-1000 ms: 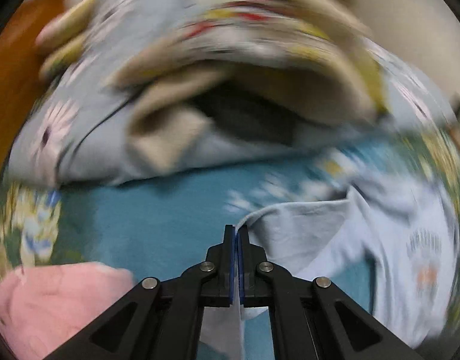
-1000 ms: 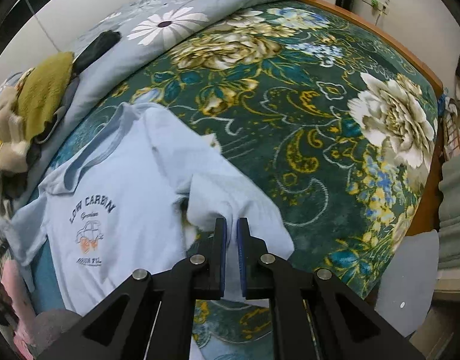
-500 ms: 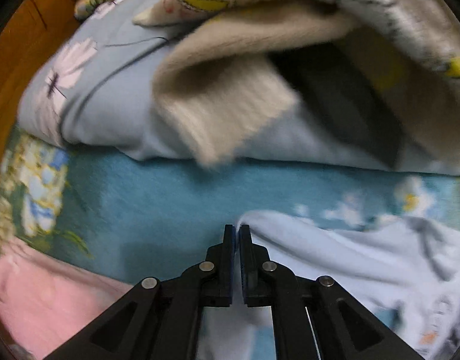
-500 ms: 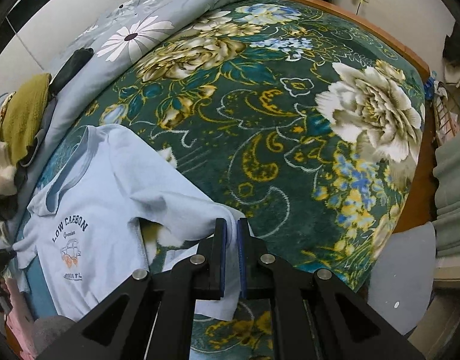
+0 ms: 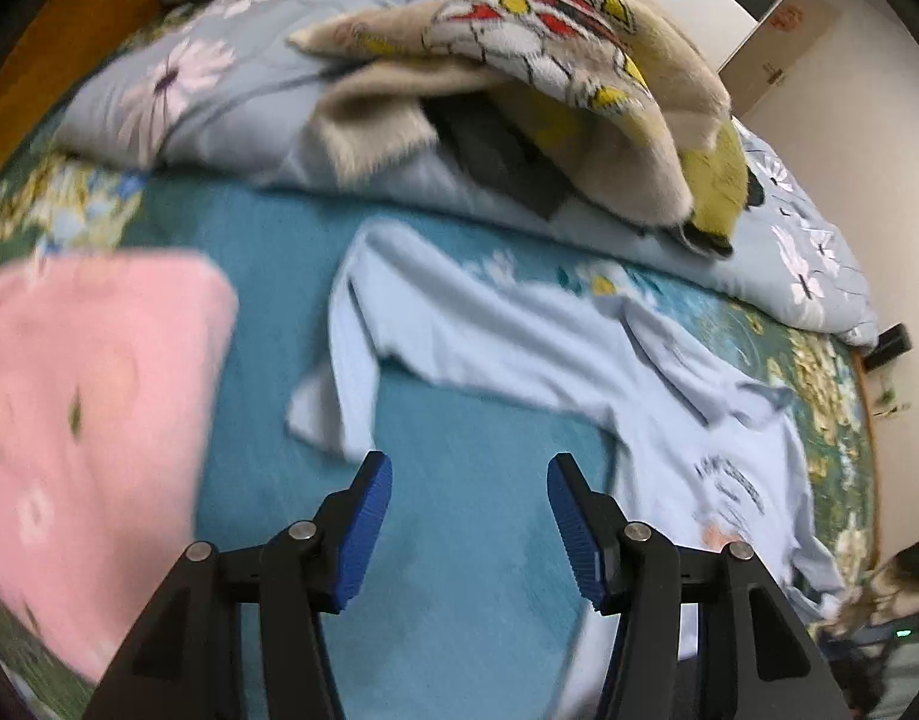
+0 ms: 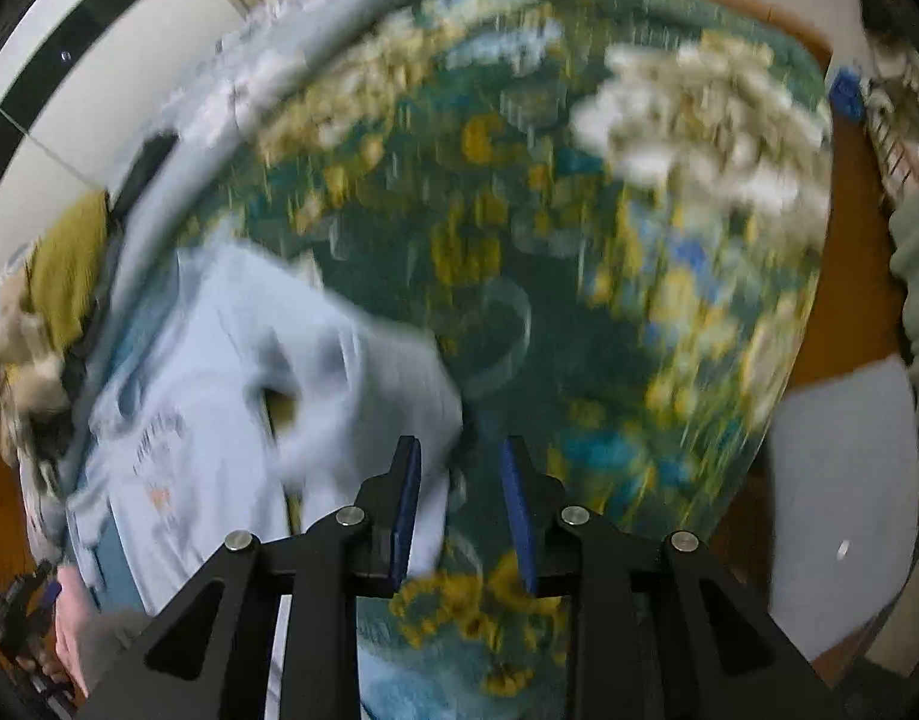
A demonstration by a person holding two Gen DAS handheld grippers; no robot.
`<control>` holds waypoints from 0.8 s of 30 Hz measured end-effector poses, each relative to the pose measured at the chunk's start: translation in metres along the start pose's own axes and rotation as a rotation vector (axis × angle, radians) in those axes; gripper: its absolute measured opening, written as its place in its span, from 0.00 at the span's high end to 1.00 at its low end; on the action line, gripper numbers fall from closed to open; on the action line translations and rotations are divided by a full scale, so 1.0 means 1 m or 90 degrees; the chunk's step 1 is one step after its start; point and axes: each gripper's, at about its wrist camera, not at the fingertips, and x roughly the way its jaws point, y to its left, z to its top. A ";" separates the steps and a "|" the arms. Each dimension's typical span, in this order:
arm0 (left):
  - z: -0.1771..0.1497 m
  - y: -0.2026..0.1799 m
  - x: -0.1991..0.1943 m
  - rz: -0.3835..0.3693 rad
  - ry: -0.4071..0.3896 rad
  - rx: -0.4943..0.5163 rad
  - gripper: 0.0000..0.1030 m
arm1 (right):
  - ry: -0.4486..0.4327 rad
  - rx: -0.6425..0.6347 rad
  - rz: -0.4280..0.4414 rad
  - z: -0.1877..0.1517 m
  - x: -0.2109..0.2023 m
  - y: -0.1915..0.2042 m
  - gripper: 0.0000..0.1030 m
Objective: Fold clothes
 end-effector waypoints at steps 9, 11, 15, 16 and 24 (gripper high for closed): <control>-0.014 -0.026 -0.030 -0.020 -0.020 0.014 0.44 | 0.068 0.019 0.024 -0.037 0.045 0.015 0.76; -0.013 -0.026 -0.035 -0.017 -0.026 0.015 0.44 | 0.063 0.034 0.030 -0.034 0.043 0.009 0.98; -0.012 -0.026 -0.041 -0.008 -0.036 0.010 0.44 | 0.030 0.001 0.007 -0.016 0.022 -0.007 0.98; -0.011 -0.026 -0.041 -0.005 -0.037 0.011 0.44 | 0.014 -0.025 -0.015 -0.008 0.013 -0.011 0.98; -0.006 -0.038 -0.029 0.024 -0.025 0.017 0.44 | -0.137 -0.108 -0.251 0.108 -0.059 -0.076 0.98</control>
